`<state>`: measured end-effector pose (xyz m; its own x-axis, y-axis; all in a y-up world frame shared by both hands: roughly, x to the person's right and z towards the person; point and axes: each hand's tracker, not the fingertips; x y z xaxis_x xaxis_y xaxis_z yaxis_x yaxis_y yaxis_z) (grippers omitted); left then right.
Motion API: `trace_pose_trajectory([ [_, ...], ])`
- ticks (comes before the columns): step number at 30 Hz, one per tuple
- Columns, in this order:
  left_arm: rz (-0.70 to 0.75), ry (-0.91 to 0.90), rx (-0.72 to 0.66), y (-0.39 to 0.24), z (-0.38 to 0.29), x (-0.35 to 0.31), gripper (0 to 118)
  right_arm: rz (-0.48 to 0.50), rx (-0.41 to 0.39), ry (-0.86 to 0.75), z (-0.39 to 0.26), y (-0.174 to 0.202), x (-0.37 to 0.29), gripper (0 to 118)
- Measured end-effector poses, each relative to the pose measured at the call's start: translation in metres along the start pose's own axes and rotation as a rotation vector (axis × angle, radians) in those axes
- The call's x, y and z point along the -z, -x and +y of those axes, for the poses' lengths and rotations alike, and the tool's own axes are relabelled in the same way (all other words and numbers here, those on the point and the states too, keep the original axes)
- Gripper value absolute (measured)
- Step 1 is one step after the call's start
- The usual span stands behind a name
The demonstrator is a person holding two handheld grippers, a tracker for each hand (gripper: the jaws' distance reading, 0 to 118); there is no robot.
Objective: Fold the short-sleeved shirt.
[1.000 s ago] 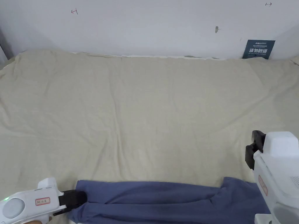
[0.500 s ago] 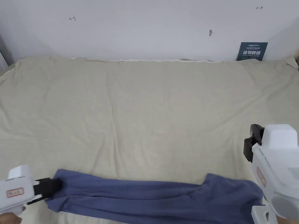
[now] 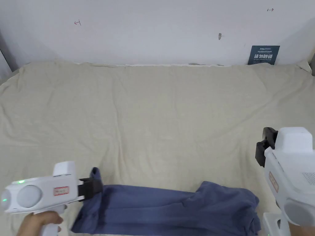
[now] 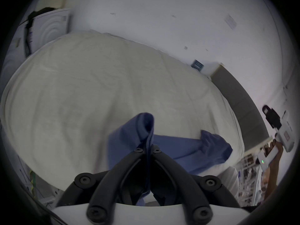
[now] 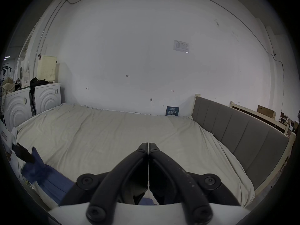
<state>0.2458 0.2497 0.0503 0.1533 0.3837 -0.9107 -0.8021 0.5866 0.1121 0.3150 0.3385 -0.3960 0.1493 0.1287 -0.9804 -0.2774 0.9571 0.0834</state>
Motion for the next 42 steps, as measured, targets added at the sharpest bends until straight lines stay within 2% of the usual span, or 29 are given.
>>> trace_pose_trajectory([
  [4, -0.058, 0.061, 0.018, -0.042, -0.008, 0.041, 5, 0.003, -0.001, 0.001, -0.002, -0.002, -0.002, 2],
  [10, -0.089, 0.148, 0.017, -0.071, -0.023, 0.093, 5, -0.002, 0.004, 0.012, -0.005, -0.008, -0.004, 2],
  [12, -0.063, 0.177, 0.035, -0.076, -0.028, 0.106, 12, -0.006, 0.005, 0.016, -0.007, -0.010, -0.004, 2],
  [13, -0.057, 0.177, 0.035, -0.079, -0.030, 0.108, 36, -0.008, 0.006, 0.019, -0.008, -0.011, -0.004, 2],
  [15, -0.088, 0.183, 0.020, -0.081, -0.031, 0.109, 95, -0.012, 0.010, 0.024, -0.009, -0.013, -0.004, 2],
  [16, -0.104, 0.190, 0.010, -0.082, -0.031, 0.110, 118, -0.013, 0.011, 0.026, -0.009, -0.014, -0.004, 2],
  [17, -0.107, 0.194, 0.007, -0.086, -0.032, 0.107, 118, -0.014, 0.012, 0.028, -0.010, -0.015, -0.005, 2],
  [19, -0.109, 0.129, 0.025, -0.089, -0.030, 0.096, 113, -0.015, 0.012, 0.030, -0.010, -0.016, -0.005, 2],
  [21, -0.104, 0.106, 0.052, -0.090, -0.026, 0.084, 113, -0.017, 0.012, 0.028, -0.010, -0.016, -0.006, 2],
  [25, 0.009, -0.080, 0.116, -0.088, -0.022, 0.049, 112, -0.015, 0.017, 0.024, -0.008, -0.017, -0.008, 2],
  [27, 0.097, -0.186, 0.145, -0.084, -0.023, 0.034, 106, -0.014, 0.018, 0.022, -0.007, -0.017, -0.008, 2],
  [30, 0.208, -0.281, 0.178, -0.077, -0.026, 0.022, 74, -0.011, 0.018, 0.020, -0.007, -0.017, -0.009, 2],
  [32, 0.259, -0.302, 0.216, -0.071, -0.032, 0.021, 24, -0.008, 0.017, 0.020, -0.007, -0.016, -0.009, 2],
  [33, 0.273, -0.289, 0.230, -0.069, -0.033, 0.024, 4, -0.007, 0.017, 0.019, -0.007, -0.016, -0.009, 2],
  [35, 0.276, -0.262, 0.249, -0.064, -0.040, 0.031, 1, -0.005, 0.018, 0.020, -0.007, -0.015, -0.009, 2],
  [42, 0.241, -0.136, 0.288, -0.073, -0.066, 0.075, 0, -0.003, 0.023, 0.031, -0.009, -0.016, -0.008, 2],
])
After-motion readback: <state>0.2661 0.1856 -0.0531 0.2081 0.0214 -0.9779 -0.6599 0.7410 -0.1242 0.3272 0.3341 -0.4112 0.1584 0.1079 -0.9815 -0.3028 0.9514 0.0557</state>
